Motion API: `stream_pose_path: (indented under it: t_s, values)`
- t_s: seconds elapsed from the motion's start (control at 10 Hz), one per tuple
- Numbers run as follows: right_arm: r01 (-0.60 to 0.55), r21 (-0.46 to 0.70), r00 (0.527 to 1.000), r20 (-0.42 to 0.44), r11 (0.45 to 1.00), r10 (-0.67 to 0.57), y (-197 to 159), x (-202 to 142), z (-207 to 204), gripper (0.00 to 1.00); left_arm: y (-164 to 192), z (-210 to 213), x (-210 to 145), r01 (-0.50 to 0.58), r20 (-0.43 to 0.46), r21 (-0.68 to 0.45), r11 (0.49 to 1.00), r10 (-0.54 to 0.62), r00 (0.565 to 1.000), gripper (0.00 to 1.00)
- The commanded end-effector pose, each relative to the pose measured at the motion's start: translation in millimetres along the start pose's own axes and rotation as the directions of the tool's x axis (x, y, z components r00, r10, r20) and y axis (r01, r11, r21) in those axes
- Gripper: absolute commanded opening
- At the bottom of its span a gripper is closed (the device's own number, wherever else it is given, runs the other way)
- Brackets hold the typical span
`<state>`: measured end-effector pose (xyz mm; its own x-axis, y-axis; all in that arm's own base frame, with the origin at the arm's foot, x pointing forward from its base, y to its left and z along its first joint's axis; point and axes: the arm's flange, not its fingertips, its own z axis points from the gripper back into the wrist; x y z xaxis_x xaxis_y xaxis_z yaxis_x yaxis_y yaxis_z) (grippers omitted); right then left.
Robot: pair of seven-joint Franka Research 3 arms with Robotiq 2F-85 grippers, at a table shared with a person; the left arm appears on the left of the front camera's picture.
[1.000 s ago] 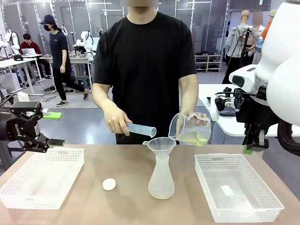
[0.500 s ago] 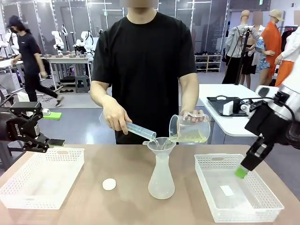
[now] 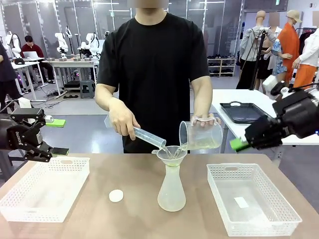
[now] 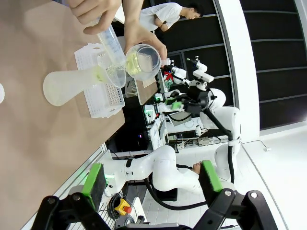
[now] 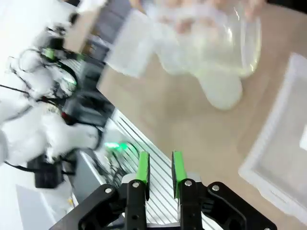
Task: Prepare the solutions needed for the experiment.
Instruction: Once the solution is in the Big flask , pick up the Plastic Funnel and place it back into the right Organizing basket.
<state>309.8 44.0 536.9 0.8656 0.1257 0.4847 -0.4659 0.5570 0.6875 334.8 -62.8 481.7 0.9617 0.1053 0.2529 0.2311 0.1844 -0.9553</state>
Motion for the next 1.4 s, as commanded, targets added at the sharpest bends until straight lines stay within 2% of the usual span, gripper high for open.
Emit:
stream_pose_path:
  t_s: [0.0, 0.1, 0.2, 0.3, 0.4, 0.5, 0.6, 0.7, 0.8, 1.3]
  values:
    - [-0.144, 0.121, 0.989, 0.055, 0.982, 0.138, -21.1, -62.3, -38.1, 0.26, -1.9, -1.5, 1.2, 0.003, 0.003, -0.023, 1.000, -0.003, 1.000, 1.00]
    - [-0.137, 0.138, 0.991, 0.023, 0.981, 0.135, -23.0, -61.8, -41.9, 0.26, -1.9, -1.5, 1.2, 0.003, 0.003, -0.023, 1.000, -0.003, 1.000, 1.00]
    - [-0.096, 0.156, 0.995, 0.001, 0.983, 0.097, -23.7, -59.3, -44.9, 0.46, -1.9, -1.5, 1.2, 0.003, 0.003, -0.023, 1.000, -0.003, 1.000, 1.00]
    - [-0.078, 0.169, 0.997, -0.009, 0.982, 0.081, -25.1, -57.4, -47.0, 0.46, -1.9, -1.5, 1.2, 0.003, 0.003, -0.023, 1.000, -0.003, 1.000, 1.00]
    - [-0.065, 0.172, 0.998, -0.013, 0.983, 0.068, -27.2, -55.8, -47.8, 0.66, -1.9, -1.5, 1.2, 0.003, 0.003, -0.023, 1.000, -0.003, 1.000, 1.00]
    - [-0.054, 0.167, 0.998, -0.020, 0.984, 0.058, -28.9, -54.5, -47.8, 0.51, -1.9, -1.5, 1.2, 0.003, 0.003, -0.023, 1.000, -0.003, 1.000, 1.00]
    - [-0.049, 0.169, 0.998, -0.025, 0.984, 0.054, -29.9, -53.9, -47.7, 0.86, -1.9, -1.5, 1.2, 0.003, 0.003, -0.023, 1.000, -0.003, 1.000, 1.00]
    - [-0.035, 0.174, 0.998, -0.037, 0.984, 0.042, -30.5, -53.4, -48.1, 0.71, -1.9, -1.5, 1.2, 0.003, 0.003, -0.023, 1.000, -0.003, 1.000, 1.00]
    - [-0.033, 0.167, 0.998, -0.045, 0.985, 0.041, -34.9, -5.0, -36.6, 0.71, -1.9, -1.5, 1.2, 0.003, 0.003, -0.023, 1.000, -0.003, 1.000, 1.00]
    - [-0.033, 0.167, 0.998, -0.045, 0.985, 0.041, -34.9, -5.0, -36.6, 0.71, -1.9, -1.5, 1.2, 0.003, 0.003, -0.023, 1.000, -0.003, 1.000, 1.00]
